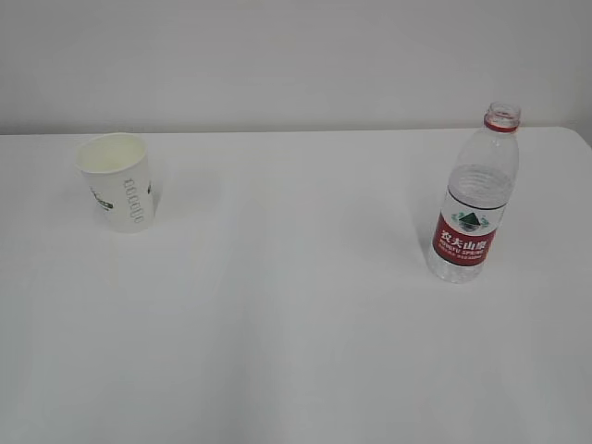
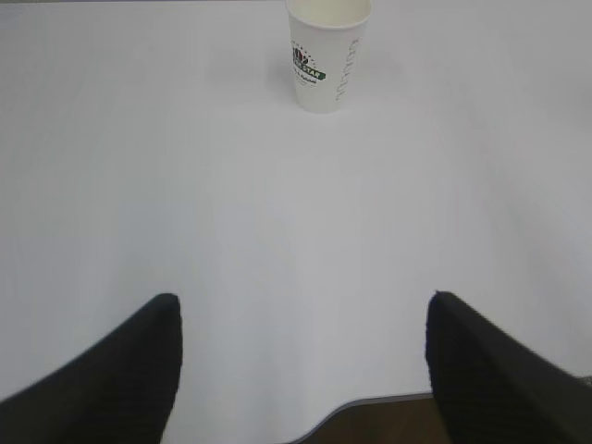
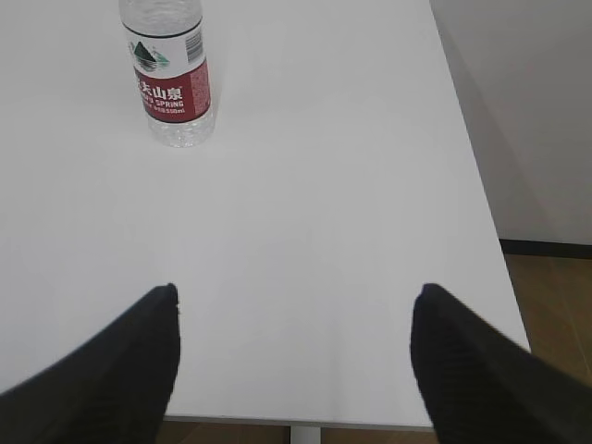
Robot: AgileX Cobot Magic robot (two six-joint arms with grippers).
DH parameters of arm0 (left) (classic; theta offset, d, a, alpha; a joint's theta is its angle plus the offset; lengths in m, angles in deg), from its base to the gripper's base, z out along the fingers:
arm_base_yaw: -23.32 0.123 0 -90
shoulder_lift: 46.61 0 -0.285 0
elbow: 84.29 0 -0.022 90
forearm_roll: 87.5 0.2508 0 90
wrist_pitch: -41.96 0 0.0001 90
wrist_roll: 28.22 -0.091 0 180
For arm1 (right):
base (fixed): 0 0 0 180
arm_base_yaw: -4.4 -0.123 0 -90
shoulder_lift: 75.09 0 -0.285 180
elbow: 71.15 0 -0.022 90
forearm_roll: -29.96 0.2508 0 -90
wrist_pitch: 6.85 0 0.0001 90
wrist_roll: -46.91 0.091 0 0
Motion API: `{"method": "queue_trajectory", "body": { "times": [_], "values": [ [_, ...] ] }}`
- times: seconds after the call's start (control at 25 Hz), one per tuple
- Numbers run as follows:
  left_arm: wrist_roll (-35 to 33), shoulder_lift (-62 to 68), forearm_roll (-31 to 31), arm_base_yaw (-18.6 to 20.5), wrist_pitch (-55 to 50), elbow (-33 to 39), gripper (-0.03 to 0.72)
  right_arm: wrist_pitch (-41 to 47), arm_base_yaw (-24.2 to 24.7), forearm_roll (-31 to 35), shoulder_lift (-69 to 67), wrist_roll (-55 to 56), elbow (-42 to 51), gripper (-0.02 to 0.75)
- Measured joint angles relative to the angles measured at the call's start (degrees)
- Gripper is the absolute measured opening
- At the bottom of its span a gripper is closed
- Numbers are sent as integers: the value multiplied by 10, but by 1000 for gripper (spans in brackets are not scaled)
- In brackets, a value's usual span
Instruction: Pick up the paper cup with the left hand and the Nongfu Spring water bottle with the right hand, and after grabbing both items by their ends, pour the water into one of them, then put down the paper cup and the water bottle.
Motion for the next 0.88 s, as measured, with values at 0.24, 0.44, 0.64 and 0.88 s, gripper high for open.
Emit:
{"method": "queue_trajectory", "body": {
  "times": [0.24, 0.44, 0.64, 0.88],
  "values": [
    [0, 0, 0, 0, 0, 0, 588, 0, 0, 0, 0, 0, 0, 592],
    [0, 0, 0, 0, 0, 0, 587, 0, 0, 0, 0, 0, 0, 592],
    [0, 0, 0, 0, 0, 0, 587, 0, 0, 0, 0, 0, 0, 591],
    [0, 0, 0, 0, 0, 0, 587, 0, 0, 0, 0, 0, 0, 591]
  ]
}}
